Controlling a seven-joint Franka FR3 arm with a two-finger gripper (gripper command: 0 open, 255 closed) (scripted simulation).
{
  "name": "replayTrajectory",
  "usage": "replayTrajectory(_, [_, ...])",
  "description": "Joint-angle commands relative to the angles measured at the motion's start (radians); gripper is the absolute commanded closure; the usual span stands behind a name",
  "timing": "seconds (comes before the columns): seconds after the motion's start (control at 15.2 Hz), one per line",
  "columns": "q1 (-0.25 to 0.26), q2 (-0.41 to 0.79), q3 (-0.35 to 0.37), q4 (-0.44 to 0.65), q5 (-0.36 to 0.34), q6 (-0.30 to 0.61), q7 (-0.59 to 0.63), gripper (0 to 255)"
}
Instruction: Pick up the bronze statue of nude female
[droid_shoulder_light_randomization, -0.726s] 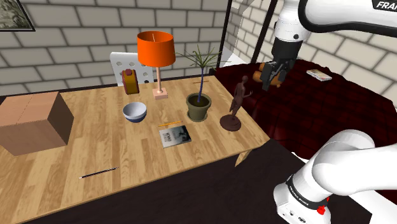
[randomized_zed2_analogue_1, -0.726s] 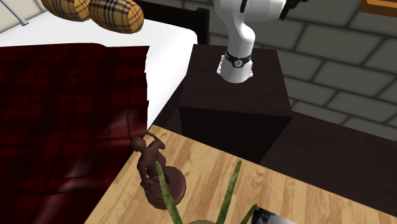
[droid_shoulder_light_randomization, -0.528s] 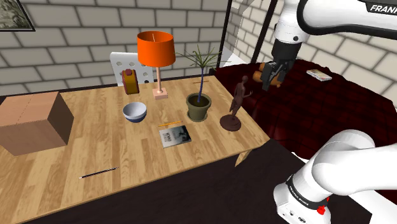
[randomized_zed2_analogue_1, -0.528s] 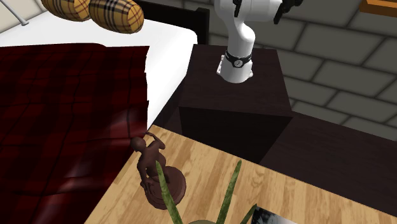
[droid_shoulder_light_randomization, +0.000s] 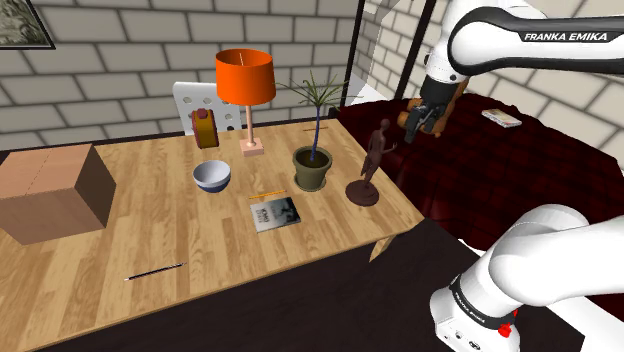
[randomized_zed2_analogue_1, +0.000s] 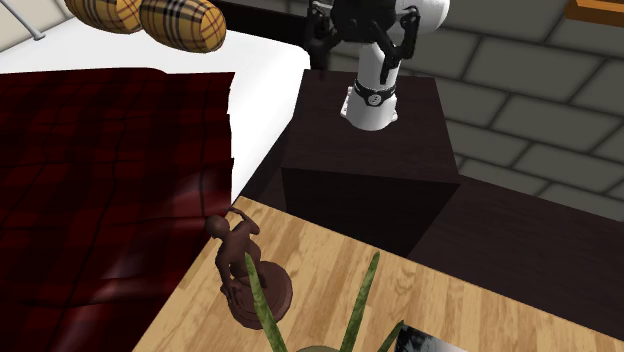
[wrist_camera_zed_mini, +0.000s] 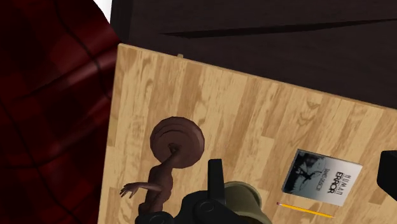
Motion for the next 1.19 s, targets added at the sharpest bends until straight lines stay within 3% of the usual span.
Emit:
replayTrajectory(0.0, [-0.006,0.047,-0.053,-0.008,-0.006,0.074,-0.058,0])
replayTrajectory(0.33, [0.004,0.194,-0.171,0.013,0.022,0.236,-0.197,0])
replayTrajectory(0.59, [0.029,0.338,-0.265,0.061,0.093,0.348,-0.332,0])
replayTrajectory(0.86, [0.061,0.503,-0.351,0.137,0.224,0.43,-0.5,0])
replayTrajectory(1.12, [0.069,0.69,-0.403,0.245,0.416,0.466,-0.696,0])
